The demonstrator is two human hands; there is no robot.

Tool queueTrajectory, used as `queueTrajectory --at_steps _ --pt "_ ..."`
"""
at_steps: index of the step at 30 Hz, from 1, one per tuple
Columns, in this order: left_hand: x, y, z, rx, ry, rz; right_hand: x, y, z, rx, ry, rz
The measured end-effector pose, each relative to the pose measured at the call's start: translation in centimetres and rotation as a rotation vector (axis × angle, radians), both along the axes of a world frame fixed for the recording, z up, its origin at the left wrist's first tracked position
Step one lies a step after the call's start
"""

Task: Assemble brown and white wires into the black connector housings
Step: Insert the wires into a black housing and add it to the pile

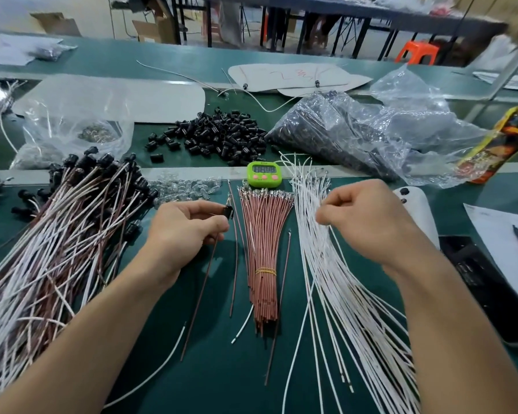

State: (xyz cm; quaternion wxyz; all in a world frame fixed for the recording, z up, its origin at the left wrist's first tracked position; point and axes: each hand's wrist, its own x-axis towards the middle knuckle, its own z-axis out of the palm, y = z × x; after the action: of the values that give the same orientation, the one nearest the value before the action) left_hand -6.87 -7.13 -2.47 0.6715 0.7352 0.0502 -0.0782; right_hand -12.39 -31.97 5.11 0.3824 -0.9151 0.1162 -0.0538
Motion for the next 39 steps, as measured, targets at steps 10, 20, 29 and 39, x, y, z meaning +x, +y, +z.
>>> queueTrajectory --at_steps 10,20,29,39 --pt "0.0 0.2 0.4 -0.049 0.015 0.005 1.0 1.2 1.1 1.342 -0.019 0.195" --pt "0.0 0.4 1.1 -0.218 0.037 0.031 4.2 6.6 -0.6 0.74 -0.12 0.209" --pt "0.2 0.2 0.7 -0.064 -0.028 0.096 5.4 8.3 -3.6 0.968 -0.2 0.066" --pt "0.1 0.2 0.7 -0.089 -0.114 -0.059 5.2 8.6 -4.8 1.132 -0.26 0.051"
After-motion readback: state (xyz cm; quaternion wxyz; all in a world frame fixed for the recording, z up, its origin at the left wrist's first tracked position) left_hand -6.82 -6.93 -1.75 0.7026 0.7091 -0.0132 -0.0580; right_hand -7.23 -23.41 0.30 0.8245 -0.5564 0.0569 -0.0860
